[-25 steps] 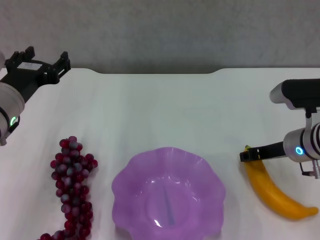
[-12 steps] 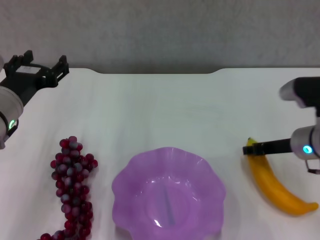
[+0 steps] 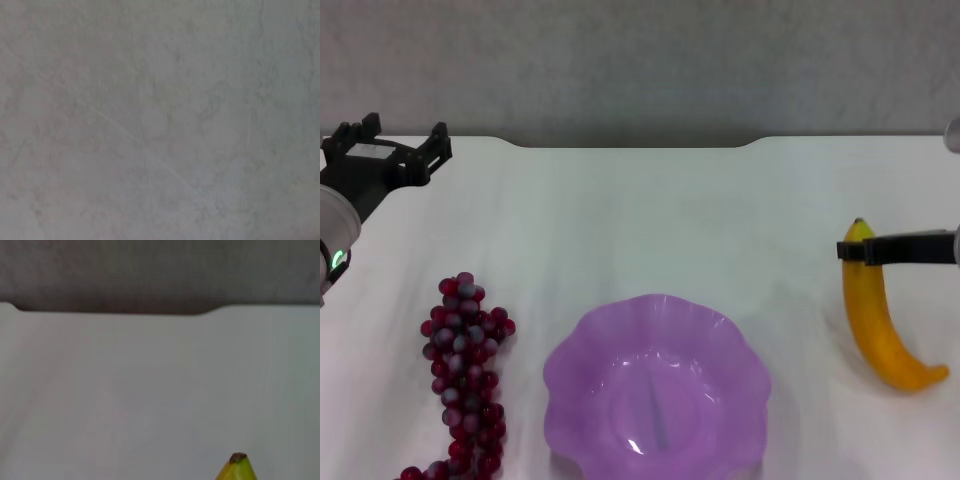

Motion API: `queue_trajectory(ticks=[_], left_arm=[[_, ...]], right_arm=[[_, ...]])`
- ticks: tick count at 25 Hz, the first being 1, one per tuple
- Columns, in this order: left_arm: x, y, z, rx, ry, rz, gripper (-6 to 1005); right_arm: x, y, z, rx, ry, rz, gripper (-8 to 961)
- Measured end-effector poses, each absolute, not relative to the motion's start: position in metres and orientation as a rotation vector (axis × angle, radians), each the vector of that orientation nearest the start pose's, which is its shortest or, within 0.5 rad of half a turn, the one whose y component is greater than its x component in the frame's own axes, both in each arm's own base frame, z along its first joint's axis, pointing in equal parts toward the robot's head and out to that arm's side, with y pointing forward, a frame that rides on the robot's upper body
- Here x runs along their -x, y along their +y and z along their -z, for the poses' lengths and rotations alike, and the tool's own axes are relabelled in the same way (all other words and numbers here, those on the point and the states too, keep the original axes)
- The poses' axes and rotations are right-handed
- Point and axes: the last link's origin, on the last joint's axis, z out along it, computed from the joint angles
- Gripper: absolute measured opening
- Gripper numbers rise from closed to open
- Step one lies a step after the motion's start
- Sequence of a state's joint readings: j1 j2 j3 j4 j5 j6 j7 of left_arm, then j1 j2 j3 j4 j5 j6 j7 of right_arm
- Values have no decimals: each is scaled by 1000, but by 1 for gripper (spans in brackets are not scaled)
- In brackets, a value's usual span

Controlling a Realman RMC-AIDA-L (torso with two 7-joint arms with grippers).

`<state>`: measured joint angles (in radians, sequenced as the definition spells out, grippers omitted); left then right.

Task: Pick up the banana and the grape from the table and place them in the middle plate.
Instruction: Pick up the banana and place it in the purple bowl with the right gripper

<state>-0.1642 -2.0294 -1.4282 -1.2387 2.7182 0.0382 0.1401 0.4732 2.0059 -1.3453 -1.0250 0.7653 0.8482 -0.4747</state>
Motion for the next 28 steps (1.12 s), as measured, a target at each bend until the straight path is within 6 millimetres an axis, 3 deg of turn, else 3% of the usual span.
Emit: queue_trajectory(ticks=[21,28], left_arm=[[248,374,-42,1702,-658,454,819],[248,374,-43,1700,-655,456,820]], right_arm=[[-225,387,-58,2106,1032,-85,467],[-192,383,-63,2161,913,-91,466]])
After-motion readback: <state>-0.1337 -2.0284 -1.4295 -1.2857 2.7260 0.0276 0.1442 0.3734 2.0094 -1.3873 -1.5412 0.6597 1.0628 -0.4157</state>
